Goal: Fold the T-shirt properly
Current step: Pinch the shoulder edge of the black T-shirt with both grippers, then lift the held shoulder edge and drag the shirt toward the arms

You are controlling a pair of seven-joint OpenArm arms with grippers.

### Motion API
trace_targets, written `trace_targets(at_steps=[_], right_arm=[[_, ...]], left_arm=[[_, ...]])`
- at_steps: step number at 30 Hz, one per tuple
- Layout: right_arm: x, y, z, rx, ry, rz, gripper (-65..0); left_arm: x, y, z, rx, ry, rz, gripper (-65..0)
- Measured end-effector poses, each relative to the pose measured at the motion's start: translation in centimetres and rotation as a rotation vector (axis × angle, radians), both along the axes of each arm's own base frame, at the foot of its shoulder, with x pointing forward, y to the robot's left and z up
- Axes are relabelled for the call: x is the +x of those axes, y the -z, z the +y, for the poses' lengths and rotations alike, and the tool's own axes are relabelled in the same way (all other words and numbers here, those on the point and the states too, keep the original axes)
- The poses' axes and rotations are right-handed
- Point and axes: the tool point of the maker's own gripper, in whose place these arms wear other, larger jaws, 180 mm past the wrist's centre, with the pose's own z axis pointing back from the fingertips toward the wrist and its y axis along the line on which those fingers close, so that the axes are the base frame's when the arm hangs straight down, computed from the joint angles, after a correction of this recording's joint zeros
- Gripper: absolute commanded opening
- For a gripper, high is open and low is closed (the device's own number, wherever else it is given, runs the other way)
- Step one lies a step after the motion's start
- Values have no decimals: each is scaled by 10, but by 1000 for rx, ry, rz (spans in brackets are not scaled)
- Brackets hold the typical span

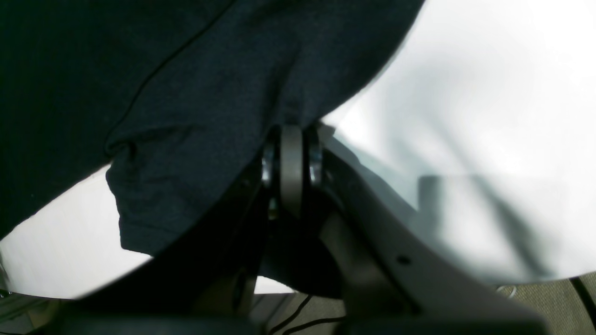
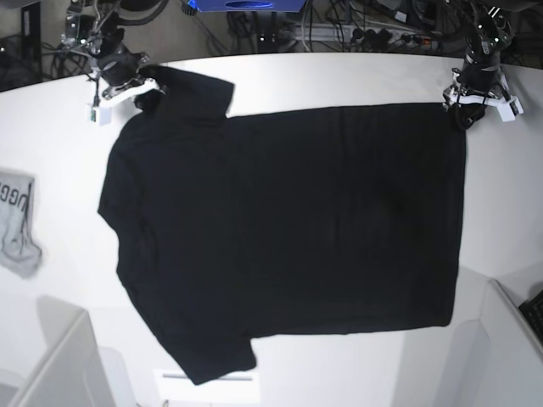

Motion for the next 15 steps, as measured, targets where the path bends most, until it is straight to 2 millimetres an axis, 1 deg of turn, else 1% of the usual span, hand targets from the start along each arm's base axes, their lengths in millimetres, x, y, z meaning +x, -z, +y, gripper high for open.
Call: trace_targets(at_steps=[2, 4, 5, 12, 15], right_arm=[[0, 0, 0, 0, 0, 1, -650], [0, 0, 0, 0, 0, 0, -650], [0, 0, 0, 0, 0, -1, -650], [1, -2, 0, -3, -1, -4, -650], [-9, -5, -9, -8, 41, 17, -650]], left_arm=[[-1, 2, 0, -2, -2, 4, -522], [-3, 3, 0, -7, -1, 11, -622], [-3, 4, -1, -8, 0, 16, -650], [-4, 3, -1, -7, 3, 18, -650], [-10, 2, -2, 2, 13, 31, -650]])
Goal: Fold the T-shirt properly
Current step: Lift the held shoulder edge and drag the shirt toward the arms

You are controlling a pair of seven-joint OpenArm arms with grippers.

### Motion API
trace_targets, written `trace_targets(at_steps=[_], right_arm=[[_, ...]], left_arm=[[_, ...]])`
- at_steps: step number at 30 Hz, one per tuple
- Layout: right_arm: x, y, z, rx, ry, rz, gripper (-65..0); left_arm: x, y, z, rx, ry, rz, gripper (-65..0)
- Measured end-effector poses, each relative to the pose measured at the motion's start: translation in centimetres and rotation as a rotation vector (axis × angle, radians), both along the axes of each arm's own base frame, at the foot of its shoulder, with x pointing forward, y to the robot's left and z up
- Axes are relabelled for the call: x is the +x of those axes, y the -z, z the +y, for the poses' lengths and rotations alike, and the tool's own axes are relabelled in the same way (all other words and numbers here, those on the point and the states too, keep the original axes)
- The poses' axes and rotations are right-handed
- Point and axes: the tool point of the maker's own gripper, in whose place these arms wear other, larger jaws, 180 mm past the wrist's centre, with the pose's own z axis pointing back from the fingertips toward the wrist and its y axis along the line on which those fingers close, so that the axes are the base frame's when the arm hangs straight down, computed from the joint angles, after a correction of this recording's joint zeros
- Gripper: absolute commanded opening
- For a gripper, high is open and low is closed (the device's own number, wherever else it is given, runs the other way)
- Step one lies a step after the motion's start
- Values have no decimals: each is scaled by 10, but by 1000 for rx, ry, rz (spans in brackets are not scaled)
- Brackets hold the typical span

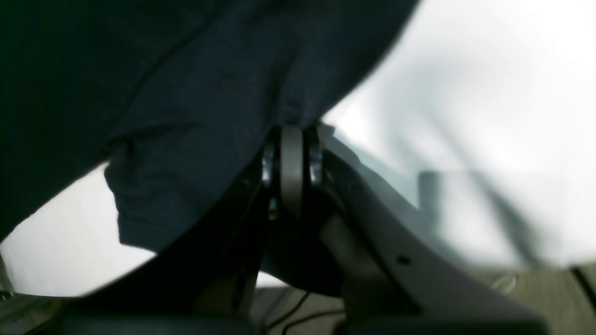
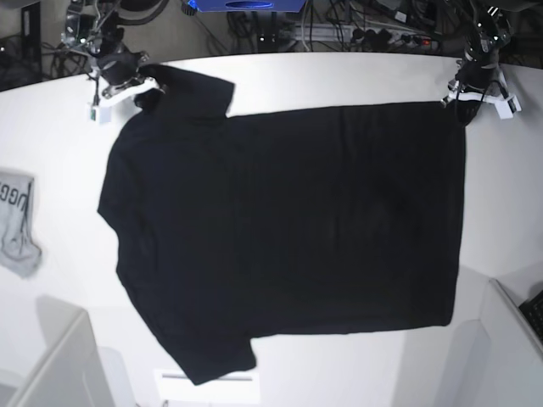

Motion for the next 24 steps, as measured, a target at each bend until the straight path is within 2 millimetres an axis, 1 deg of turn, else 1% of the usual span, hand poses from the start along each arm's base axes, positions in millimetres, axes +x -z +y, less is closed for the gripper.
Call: trace_targets(at_steps=[3, 5, 7, 8, 11, 15, 18, 21, 23, 24], right_arm=[[-12, -3, -12, -32, 25, 34, -650], [-17, -5, -16, -47, 29, 41, -650], [-24, -7, -16, -57, 20, 56, -650], [-26, -8, -16, -63, 16, 62, -650], [-33, -10, -14, -62, 17, 73, -650], [-40, -11, -13, -65, 13, 86, -650], [-42, -11, -13, -64, 11, 92, -650], [-41, -11, -14, -66, 13, 87, -650], [-34, -12, -14, -69, 11, 74, -650], [-27, -14, -13, -68, 6, 55, -650]], left_arm=[[-5, -3, -2, 10, 15, 18, -650], [-10, -5, -3, 17, 24, 27, -650], [-17, -6, -3, 24, 31, 42, -650], [-16, -8, -4, 29, 35, 43, -650], [-17, -21, -7, 52, 58, 22, -650], [-33, -25, -9, 69, 76, 50, -650], [-38, -30, -11, 80, 88, 57, -650], [-34, -37, -13, 92, 101, 42, -650], [-30, -41, -15, 96, 110, 28, -650], [-27, -43, -15, 99, 110, 21, -650]])
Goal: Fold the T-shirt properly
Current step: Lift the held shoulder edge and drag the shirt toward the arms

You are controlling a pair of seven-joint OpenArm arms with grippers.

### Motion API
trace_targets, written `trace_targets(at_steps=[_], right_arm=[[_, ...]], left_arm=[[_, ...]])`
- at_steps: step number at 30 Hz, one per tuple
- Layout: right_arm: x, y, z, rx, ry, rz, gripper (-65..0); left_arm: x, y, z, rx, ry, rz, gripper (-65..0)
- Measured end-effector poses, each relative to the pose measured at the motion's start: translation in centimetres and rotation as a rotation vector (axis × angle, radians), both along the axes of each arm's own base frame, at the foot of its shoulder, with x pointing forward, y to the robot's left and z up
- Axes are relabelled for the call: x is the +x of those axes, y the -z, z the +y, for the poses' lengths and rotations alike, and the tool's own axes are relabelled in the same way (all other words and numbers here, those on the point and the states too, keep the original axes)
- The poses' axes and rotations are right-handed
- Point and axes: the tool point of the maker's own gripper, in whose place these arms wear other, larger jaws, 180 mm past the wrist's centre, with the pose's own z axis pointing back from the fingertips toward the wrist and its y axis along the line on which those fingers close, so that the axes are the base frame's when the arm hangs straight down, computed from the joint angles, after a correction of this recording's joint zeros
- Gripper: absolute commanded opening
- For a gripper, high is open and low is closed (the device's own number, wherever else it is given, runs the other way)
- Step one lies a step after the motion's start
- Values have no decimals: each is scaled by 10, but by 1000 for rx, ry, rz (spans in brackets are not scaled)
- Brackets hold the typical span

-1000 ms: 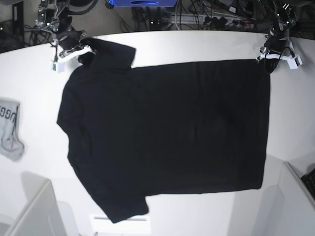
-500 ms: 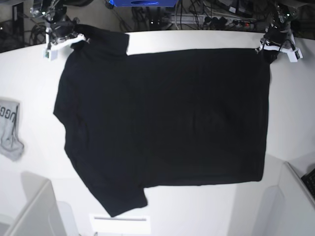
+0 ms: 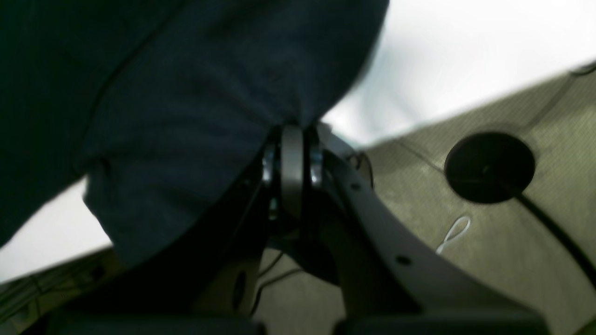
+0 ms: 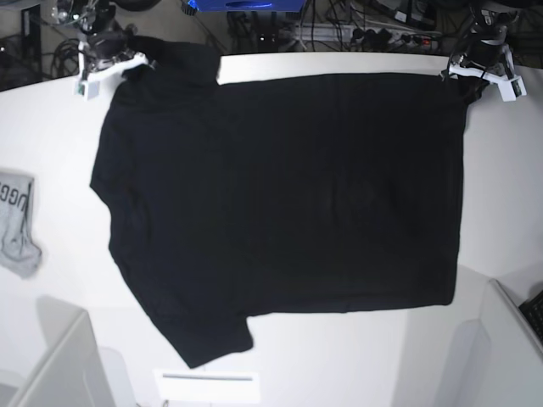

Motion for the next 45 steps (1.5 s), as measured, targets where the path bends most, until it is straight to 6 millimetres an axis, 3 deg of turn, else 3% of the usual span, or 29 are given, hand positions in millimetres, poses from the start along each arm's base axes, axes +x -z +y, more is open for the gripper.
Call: trace_targets(at_steps=[7, 12, 17, 28, 32, 40, 45], right_arm=[[31, -30, 7, -14, -57, -124, -650], [48, -40, 7, -21, -63, -170, -650], [55, -43, 6, -25, -66, -188, -650], [95, -58, 17, 10, -118, -207, -650], [111, -66, 18, 13, -127, -236, -650], [134, -81, 19, 9, -130, -295, -650], [143, -76, 19, 23, -123, -292, -650]], left_arm=[[12, -17, -5, 21, 29, -45, -650], [18, -28, -9, 36, 47, -69, -650], [26, -35, -11, 41, 56, -95, -650], [45, -46, -11, 50, 62, -150, -650], [42, -44, 1, 54, -18, -134, -650], [53, -49, 3, 53, -28, -164, -650], [62, -52, 9, 133, -14, -156, -650]])
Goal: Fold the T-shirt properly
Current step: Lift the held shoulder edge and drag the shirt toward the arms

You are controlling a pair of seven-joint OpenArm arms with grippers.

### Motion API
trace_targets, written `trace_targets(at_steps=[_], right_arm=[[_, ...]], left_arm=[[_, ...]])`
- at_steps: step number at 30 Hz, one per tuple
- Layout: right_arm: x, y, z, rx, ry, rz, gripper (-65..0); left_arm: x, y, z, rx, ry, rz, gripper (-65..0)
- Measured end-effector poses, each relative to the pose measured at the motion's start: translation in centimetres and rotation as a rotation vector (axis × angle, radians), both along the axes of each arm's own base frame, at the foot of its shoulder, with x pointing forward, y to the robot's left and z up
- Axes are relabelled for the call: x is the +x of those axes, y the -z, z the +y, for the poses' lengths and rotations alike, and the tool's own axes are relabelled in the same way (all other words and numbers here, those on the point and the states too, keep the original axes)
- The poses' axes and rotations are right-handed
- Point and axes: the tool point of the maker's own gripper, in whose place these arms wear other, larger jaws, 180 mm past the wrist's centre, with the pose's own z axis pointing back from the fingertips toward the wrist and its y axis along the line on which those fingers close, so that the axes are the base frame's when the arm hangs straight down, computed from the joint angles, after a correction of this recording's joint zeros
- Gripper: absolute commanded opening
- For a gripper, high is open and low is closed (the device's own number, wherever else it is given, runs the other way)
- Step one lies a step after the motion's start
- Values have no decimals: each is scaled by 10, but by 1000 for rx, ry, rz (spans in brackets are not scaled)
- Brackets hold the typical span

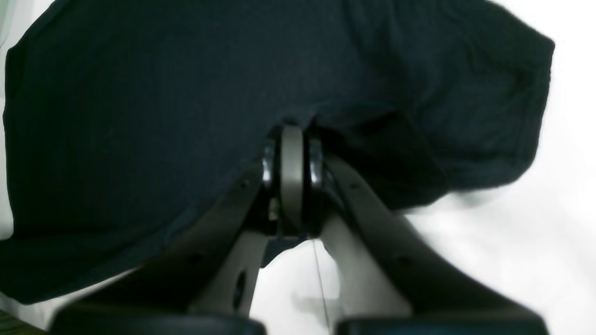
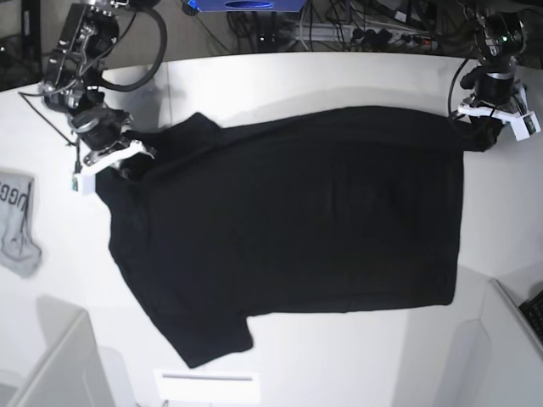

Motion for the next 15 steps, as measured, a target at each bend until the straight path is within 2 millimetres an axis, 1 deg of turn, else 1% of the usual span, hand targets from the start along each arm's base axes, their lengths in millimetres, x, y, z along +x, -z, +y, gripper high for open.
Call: trace_targets(at_steps=[4, 7, 12, 15], right_arm=[[9, -4, 1, 10, 1, -19, -650], [16, 2, 0, 17, 6, -8, -650], [25, 8, 3, 41, -8, 30, -650], [35, 6, 4, 51, -8, 22, -650]], left_arm=[[12, 0, -2, 60, 22, 14, -650], [16, -1, -3, 97, 34, 22, -650], [20, -3, -3, 93, 29, 10, -650], [23, -3, -2, 91, 26, 3, -650]])
